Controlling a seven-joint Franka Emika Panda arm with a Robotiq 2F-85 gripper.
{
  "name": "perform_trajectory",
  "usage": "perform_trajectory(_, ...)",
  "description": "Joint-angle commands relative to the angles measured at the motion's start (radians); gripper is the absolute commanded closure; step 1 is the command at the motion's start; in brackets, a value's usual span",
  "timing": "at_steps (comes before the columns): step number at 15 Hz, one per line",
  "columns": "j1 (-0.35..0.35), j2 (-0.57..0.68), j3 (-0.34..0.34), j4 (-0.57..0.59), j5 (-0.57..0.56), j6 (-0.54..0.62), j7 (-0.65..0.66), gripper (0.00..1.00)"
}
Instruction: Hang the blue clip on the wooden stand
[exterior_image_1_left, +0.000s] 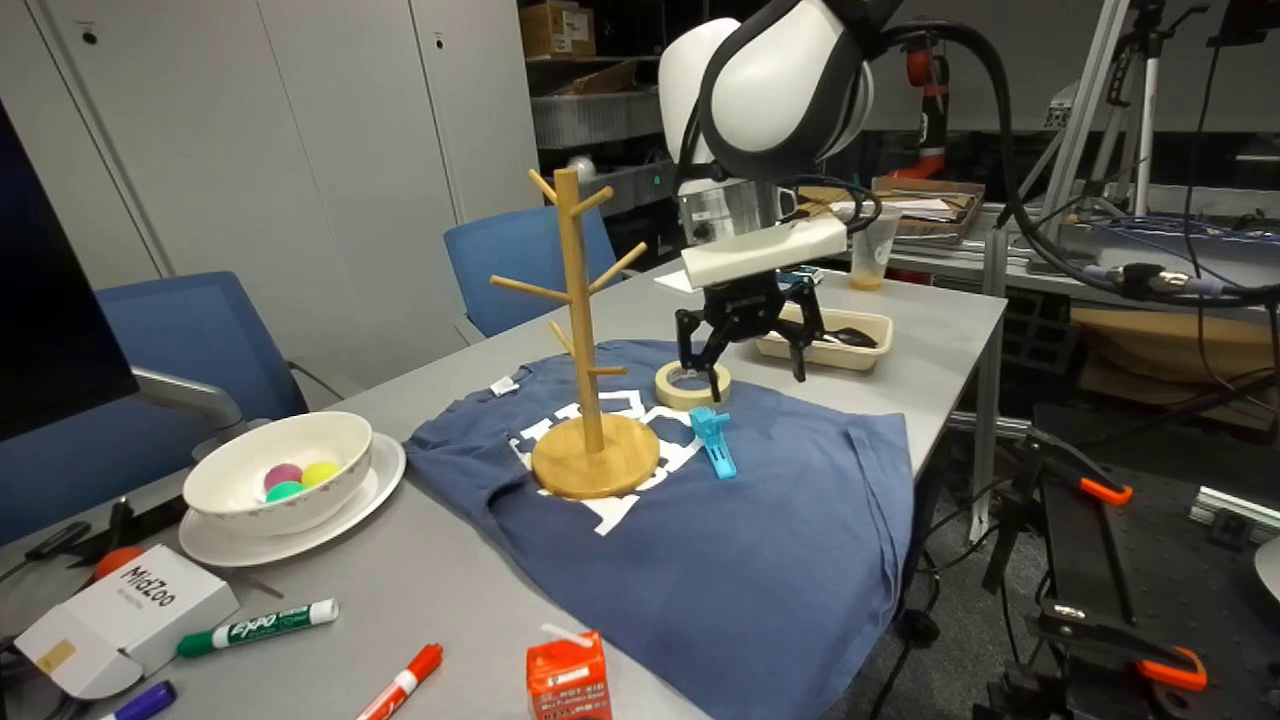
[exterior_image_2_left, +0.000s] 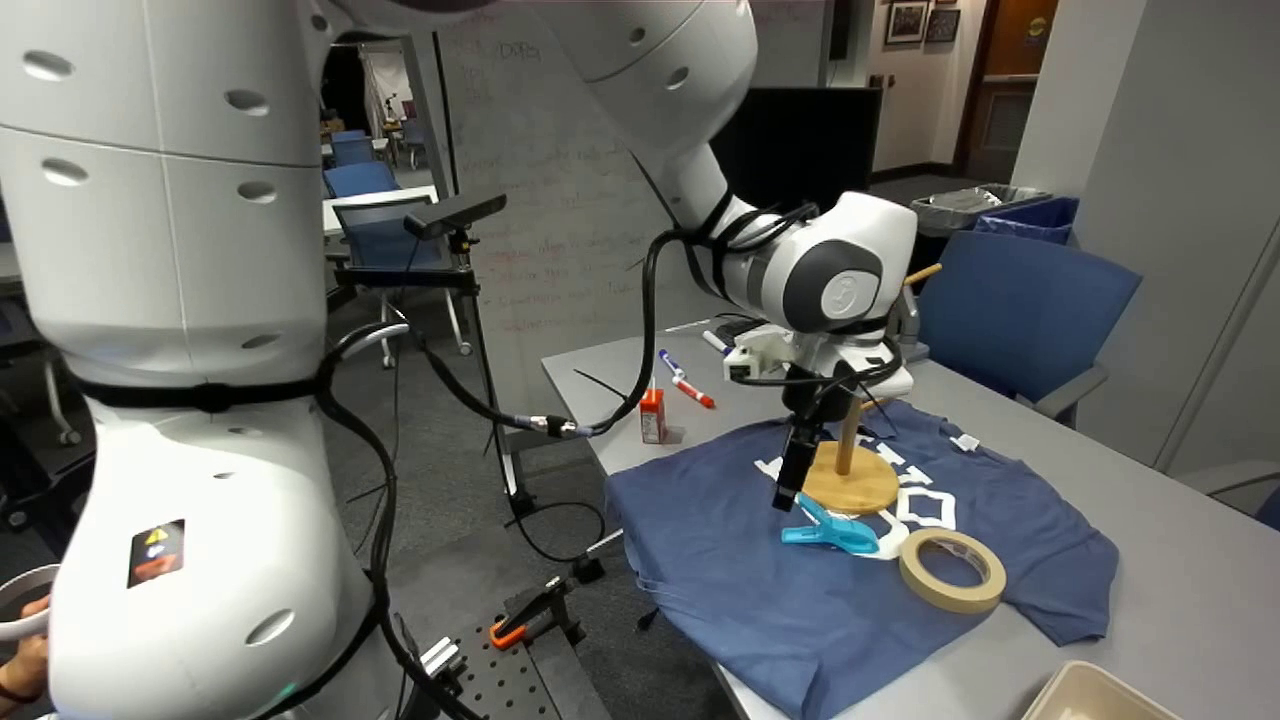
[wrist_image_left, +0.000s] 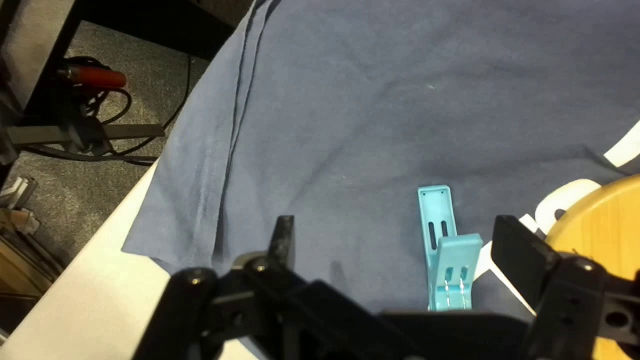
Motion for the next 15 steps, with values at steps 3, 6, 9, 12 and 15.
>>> perform_trajectory(3,0.018,0.083,-0.035,0.015,0.038,0.142,0.023,0.0)
perform_trajectory(6,0.018,0.119,-0.043,0.026,0.055,0.208,0.03,0.0)
perform_trajectory(9,0.019,0.148,-0.05,0.034,0.078,0.239,0.035,0.08)
perform_trajectory(12,0.022,0.176,-0.053,0.046,0.099,0.243,0.038,0.2)
perform_trajectory(15,0.026,0.192,-0.053,0.058,0.11,0.24,0.042,0.47)
